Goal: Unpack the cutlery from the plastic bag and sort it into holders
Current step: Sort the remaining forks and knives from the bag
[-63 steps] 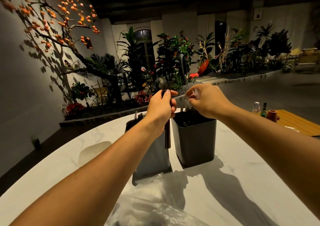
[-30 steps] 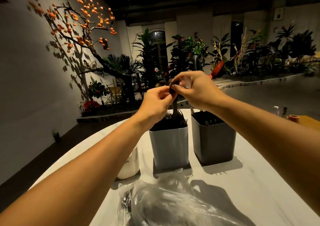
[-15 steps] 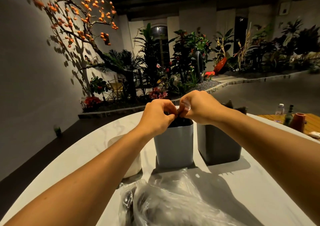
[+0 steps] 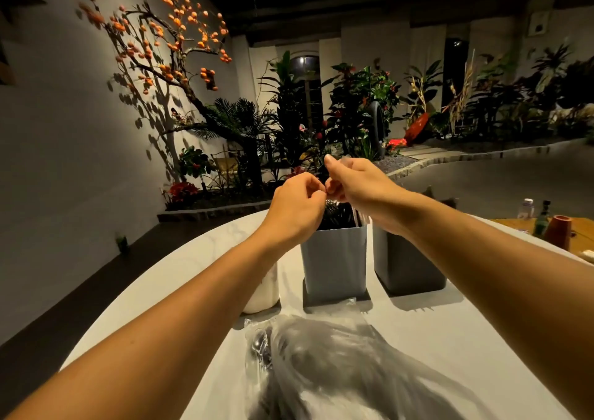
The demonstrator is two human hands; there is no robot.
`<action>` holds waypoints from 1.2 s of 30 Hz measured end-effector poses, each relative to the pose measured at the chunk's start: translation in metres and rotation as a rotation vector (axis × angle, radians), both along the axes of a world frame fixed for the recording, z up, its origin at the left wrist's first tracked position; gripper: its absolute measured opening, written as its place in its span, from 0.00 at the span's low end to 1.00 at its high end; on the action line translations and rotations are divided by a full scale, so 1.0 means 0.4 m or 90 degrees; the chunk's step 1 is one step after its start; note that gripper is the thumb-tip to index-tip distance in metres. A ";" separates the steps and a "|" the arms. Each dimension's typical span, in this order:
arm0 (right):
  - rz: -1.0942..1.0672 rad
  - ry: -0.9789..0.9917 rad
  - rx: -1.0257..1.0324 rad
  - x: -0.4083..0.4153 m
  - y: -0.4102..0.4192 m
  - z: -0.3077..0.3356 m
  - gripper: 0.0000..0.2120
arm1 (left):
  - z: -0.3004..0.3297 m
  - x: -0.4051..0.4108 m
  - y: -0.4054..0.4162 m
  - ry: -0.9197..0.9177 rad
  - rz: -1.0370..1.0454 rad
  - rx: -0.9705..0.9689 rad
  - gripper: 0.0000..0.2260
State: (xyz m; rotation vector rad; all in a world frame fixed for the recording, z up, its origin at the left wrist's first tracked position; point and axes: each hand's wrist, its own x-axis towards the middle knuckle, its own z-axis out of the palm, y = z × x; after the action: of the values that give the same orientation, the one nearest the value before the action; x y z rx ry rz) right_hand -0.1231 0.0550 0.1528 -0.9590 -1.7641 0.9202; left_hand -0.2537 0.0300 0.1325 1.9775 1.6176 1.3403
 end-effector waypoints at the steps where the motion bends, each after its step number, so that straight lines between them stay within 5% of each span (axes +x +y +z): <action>1: -0.004 0.007 0.004 -0.015 -0.013 -0.001 0.21 | 0.001 -0.007 -0.021 0.003 -0.008 -0.012 0.04; 9: 0.018 0.056 -0.135 -0.119 -0.078 -0.021 0.20 | -0.003 -0.079 -0.137 0.016 -0.149 -0.124 0.06; 14: 0.099 -0.012 -0.166 -0.182 -0.105 -0.041 0.35 | -0.024 -0.133 -0.160 0.071 -0.147 -0.157 0.07; 18: 0.147 -0.063 -0.136 -0.206 -0.134 -0.046 0.27 | -0.053 -0.164 -0.158 0.110 -0.104 -0.200 0.09; 22: 0.195 -0.041 -0.121 -0.211 -0.123 -0.053 0.22 | -0.069 -0.198 -0.168 -0.001 -0.104 -0.233 0.12; 24: 0.179 -0.059 -0.086 -0.209 -0.104 -0.056 0.11 | -0.071 -0.224 -0.165 -0.067 -0.120 -0.256 0.13; 30: 0.126 -0.124 0.089 -0.230 -0.085 -0.059 0.08 | -0.077 -0.276 -0.150 -0.085 -0.132 -0.312 0.13; 36: 0.041 -0.146 0.130 -0.272 -0.032 -0.077 0.04 | -0.088 -0.321 -0.105 -0.068 -0.015 -0.135 0.13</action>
State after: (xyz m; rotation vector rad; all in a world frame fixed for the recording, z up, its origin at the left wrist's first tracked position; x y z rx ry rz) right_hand -0.2318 0.0422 0.1221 -0.9073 -2.0493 0.6746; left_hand -0.3819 -0.0119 0.0972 1.7672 1.6091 1.1899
